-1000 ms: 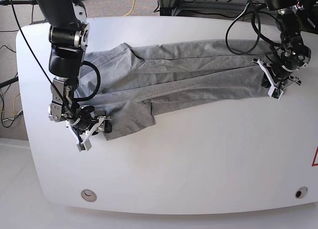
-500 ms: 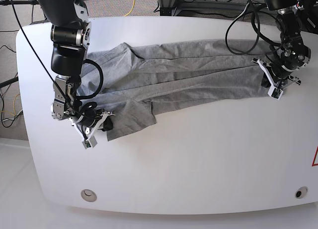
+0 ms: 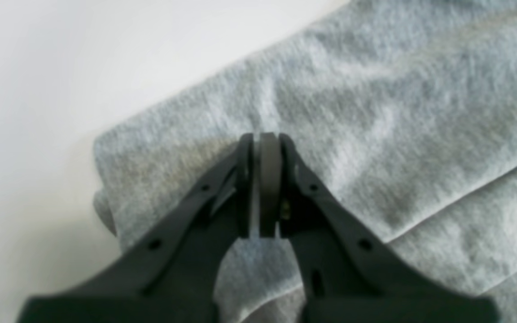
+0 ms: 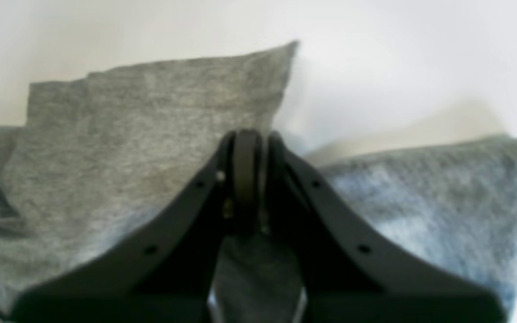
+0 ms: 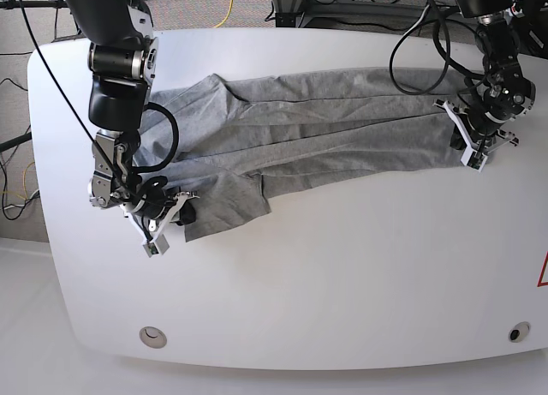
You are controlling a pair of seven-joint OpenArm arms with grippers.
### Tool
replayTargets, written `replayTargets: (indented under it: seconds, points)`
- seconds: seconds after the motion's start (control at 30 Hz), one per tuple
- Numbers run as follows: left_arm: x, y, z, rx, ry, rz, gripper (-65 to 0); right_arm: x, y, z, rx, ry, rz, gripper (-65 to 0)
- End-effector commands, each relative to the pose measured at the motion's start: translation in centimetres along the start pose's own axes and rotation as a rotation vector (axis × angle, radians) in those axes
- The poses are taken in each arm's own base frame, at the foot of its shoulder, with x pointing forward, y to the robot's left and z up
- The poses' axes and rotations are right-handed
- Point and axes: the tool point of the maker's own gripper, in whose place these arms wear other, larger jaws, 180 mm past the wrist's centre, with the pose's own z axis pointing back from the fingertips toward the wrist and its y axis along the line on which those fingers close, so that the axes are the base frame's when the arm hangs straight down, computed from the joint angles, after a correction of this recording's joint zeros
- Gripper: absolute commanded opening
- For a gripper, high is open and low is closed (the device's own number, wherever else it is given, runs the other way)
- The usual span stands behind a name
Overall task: Fold the T-shirt properly
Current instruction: 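Pull the held shirt end with the right gripper away from the left gripper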
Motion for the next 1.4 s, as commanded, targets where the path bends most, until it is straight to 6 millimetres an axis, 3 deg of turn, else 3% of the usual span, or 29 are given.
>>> replayTargets:
  seconds: [0.0, 0.23, 0.5, 0.7, 0.9, 0.97, 1.3, 1.37]
  points:
    - [1.2, 1.1, 0.5, 0.024, -0.033, -0.012, -63.7, 3.2, -0.5, 1.1, -0.017, -0.059, 0.041, -60.8]
    - [1.1, 1.1, 0.5, 0.026, -0.033, -0.013, -63.8, 5.5, -1.3, 3.2, -0.069, -0.065, 0.107, -62.2]
    - [1.3, 1.2, 0.6, 0.028, -0.037, -0.012, -63.7, 6.1, -1.2, 4.8, -0.105, -0.051, 0.163, -62.8]
    - [1.2, 1.2, 0.5, 0.03, -0.035, -0.017, -63.8, 5.7, -0.7, 6.8, -0.159, -0.025, 0.231, -63.0]
    - [1.3, 1.2, 0.5, 0.031, -0.036, -0.019, -63.7, 5.3, 0.0, 7.6, -0.18, -0.016, 0.261, -63.3]
    - [1.3, 1.4, 0.6, 0.035, -0.033, -0.021, -64.0, 4.1, 1.3, 7.8, -0.178, -0.001, 0.282, -64.1]
    - [1.2, 1.4, 0.6, 0.034, -0.03, -0.025, -63.9, 1.9, 2.0, 8.9, -0.204, 0.044, 0.315, -64.5]
    - [1.1, 1.3, 0.6, 0.034, -0.027, -0.024, -63.6, 1.3, 2.7, 10.2, -0.225, 0.049, 0.345, -65.0]
